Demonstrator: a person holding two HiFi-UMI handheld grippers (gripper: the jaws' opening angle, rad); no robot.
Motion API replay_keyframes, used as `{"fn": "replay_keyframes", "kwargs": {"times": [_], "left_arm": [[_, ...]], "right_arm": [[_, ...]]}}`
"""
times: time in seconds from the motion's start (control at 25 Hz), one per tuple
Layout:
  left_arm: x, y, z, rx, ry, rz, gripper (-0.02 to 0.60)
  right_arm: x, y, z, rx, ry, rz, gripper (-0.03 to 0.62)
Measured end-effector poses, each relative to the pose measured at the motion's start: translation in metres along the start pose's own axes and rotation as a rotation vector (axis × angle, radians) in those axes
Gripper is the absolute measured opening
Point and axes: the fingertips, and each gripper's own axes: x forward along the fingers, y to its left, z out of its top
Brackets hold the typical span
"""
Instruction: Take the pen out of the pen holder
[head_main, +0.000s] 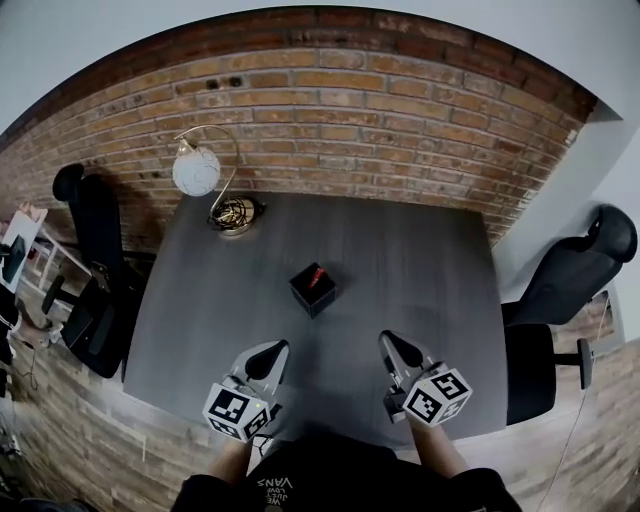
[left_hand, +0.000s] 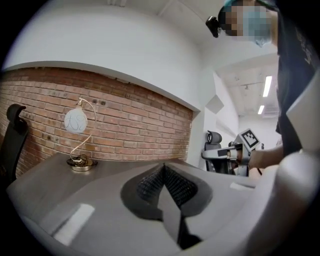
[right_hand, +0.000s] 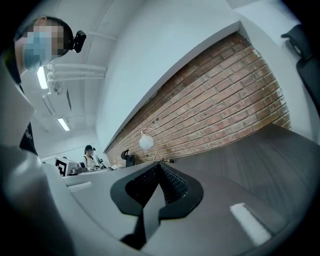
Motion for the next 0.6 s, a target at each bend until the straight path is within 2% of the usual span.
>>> {"fn": "replay_keyframes", "kwargs": {"times": [0.2,0.6], "left_arm": [[-0.009,0.028,0.013,0.010,-0.015,-0.055,0.052],[-0.020,0.071,0.010,-0.015,-0.019,-0.100,0.052]], "right_arm": [[0.023,0.027,0.017,-0.049,-0.036,-0.032,0.002],[0.084,0.058,0.054,-0.185,-0.073,-0.044,0.000]]}}
